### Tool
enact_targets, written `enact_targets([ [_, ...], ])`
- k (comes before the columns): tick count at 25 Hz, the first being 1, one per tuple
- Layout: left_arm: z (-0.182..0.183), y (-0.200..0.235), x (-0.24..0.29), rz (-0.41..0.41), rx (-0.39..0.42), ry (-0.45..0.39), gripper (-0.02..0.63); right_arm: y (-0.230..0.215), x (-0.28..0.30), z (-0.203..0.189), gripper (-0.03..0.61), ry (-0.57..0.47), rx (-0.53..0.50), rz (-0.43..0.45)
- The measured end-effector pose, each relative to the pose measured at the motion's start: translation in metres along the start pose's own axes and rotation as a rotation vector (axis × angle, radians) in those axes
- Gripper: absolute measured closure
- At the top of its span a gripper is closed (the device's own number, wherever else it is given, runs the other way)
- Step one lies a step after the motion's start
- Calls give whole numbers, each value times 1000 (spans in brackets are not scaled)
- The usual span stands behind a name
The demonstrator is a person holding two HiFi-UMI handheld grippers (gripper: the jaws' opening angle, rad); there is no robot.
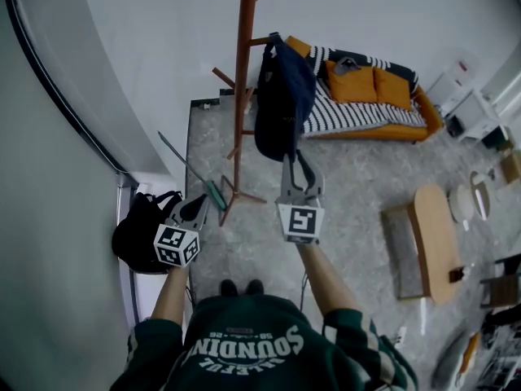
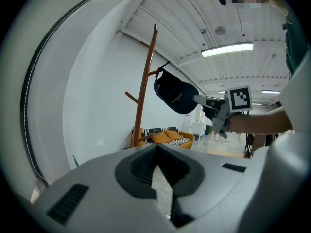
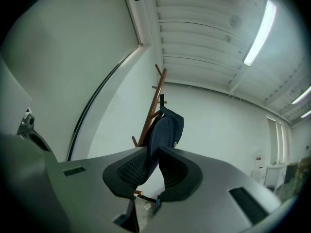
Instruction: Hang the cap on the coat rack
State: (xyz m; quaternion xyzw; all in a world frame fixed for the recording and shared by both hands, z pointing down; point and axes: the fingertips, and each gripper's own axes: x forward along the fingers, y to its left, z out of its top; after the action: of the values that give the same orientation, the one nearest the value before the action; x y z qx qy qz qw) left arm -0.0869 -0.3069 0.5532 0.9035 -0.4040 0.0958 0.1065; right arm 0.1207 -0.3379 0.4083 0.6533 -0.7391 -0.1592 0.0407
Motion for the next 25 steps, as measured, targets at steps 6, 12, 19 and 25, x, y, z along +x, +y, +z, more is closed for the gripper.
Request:
enact_targets([
  [6,-1,5,-7,19,-7,-1,614,19,5,-15,520,65,-38,48],
  [12,-4,5,-11,30,-14,-5,614,30,6,-35,520,109,28,72],
  [19,-4,5,-13,34,-16,-2,615,35,4,-54,520,181,49,94],
  [25,-5,4,-12,32,-16,-1,614,41,0,-63,520,207,65,110],
])
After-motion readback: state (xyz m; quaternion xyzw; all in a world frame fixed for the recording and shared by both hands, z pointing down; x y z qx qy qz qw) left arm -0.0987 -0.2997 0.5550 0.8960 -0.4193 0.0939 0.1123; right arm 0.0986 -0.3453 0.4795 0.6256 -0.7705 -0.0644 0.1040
